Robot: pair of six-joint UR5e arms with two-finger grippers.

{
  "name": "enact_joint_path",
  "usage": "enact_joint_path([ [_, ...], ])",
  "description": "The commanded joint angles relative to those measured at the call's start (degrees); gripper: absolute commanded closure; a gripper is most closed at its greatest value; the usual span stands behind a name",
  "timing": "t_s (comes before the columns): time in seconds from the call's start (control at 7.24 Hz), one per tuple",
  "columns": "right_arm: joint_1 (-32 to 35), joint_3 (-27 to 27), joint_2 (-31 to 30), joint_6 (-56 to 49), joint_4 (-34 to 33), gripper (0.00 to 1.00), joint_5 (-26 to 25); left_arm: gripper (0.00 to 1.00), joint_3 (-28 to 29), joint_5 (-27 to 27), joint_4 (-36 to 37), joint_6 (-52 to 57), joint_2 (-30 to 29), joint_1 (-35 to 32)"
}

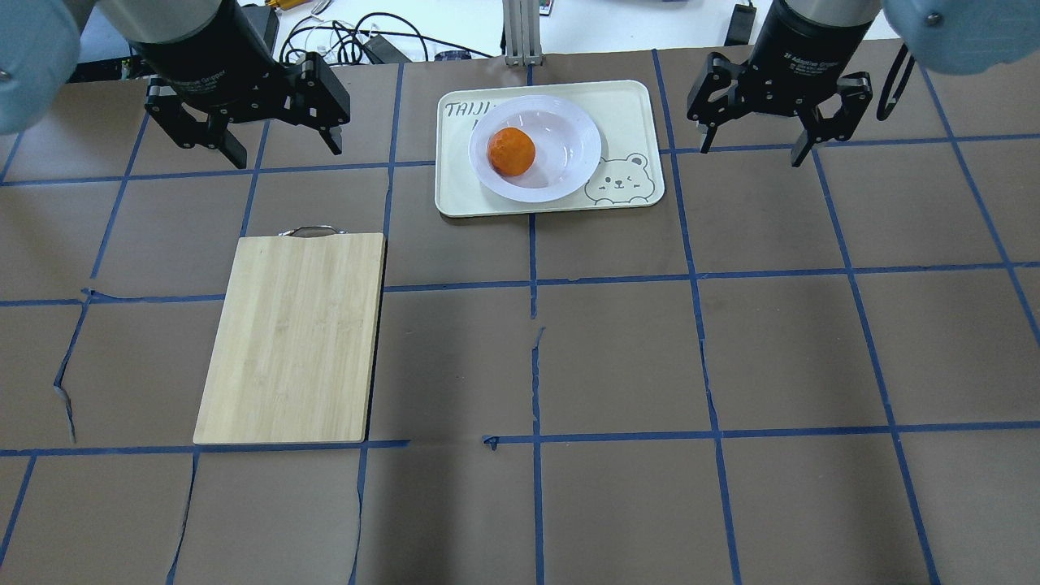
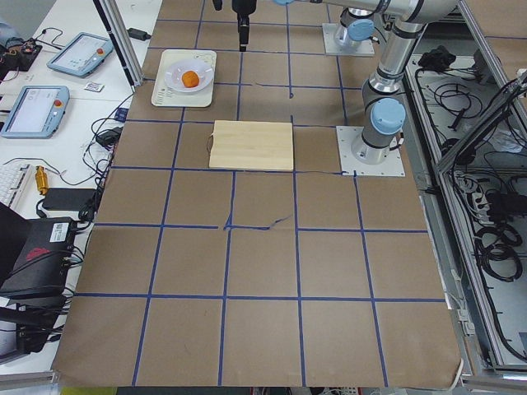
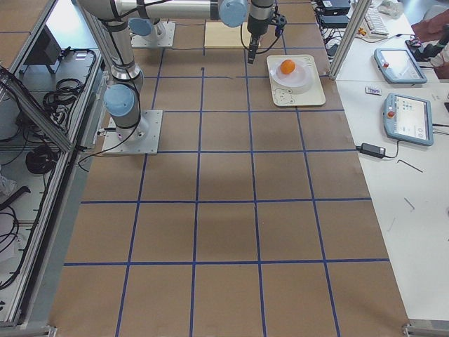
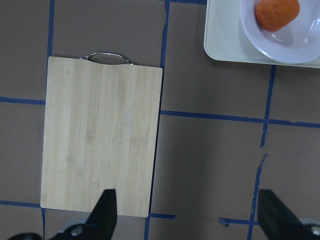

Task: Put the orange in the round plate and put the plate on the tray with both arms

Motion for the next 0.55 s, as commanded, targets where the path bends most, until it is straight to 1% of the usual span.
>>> enact_joint_path([
  [0.0, 0.0, 0.1, -2.7, 0.0, 1.7, 0.00, -0.1, 0.00, 0.1, -0.1, 0.1, -0.1, 0.0, 0.0],
  [0.41, 0.0, 0.3, -2.0, -0.7, 1.2, 0.00, 0.1, 0.00, 0.0, 0.0, 0.1, -0.1, 0.1, 0.0],
])
